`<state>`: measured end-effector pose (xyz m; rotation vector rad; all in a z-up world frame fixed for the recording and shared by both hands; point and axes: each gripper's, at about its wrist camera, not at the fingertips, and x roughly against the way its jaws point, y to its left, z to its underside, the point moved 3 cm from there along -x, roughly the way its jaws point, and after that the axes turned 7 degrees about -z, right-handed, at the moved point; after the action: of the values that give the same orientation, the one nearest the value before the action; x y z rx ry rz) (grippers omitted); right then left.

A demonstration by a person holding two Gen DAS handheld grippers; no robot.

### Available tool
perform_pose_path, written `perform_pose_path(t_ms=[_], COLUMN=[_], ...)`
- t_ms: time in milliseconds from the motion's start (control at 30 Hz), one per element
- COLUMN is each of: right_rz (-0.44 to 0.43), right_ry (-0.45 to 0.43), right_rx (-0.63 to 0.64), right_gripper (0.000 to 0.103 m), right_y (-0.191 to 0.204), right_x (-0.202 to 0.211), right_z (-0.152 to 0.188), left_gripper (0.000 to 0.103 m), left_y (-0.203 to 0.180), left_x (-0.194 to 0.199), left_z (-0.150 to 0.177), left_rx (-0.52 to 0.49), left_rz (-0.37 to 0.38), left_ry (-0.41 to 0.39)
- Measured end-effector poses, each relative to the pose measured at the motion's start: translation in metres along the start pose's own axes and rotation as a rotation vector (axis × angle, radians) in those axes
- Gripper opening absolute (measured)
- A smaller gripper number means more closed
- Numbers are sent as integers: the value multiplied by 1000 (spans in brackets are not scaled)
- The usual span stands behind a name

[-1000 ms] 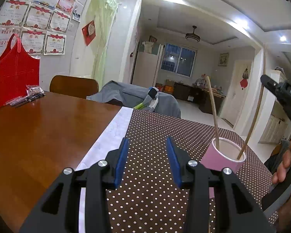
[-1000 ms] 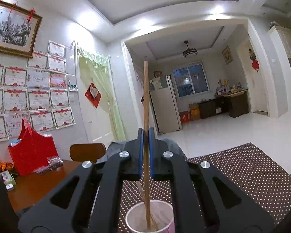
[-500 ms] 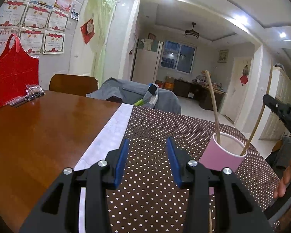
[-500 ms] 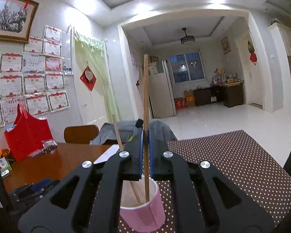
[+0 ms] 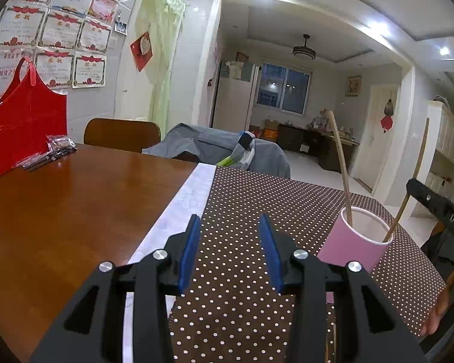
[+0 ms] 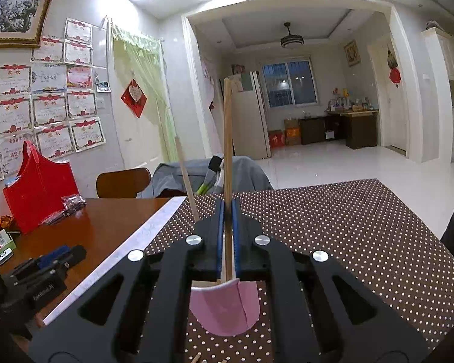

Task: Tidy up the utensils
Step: 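Lower the chopstick in the right gripper into the pink cup and release, then move both grippers back over the chopstick pile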

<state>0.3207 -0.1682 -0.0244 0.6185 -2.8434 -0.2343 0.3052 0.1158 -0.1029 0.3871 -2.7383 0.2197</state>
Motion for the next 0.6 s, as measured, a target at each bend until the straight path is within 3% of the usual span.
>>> perform_pose_path(t_ms=[333,433,500,600], right_rz=[29,46,62,68], right_ry=[55,62,53,52], right_rx=[-16,-18,-15,-4], right_gripper=[8,24,48,48], right_y=[-1,-1,-1,0], right_x=[-1,3,9,16], right_z=[7,8,8,8], left_gripper=[40,40,44,45], left_y=[-8,-10,-13,-17], left_x=[5,6,7,10], left_z=[1,0,1,1], left_rx=[-51,-59,-64,-84], left_rz=[-4,5,10,17], left_ry=[-11,-9,-8,-10])
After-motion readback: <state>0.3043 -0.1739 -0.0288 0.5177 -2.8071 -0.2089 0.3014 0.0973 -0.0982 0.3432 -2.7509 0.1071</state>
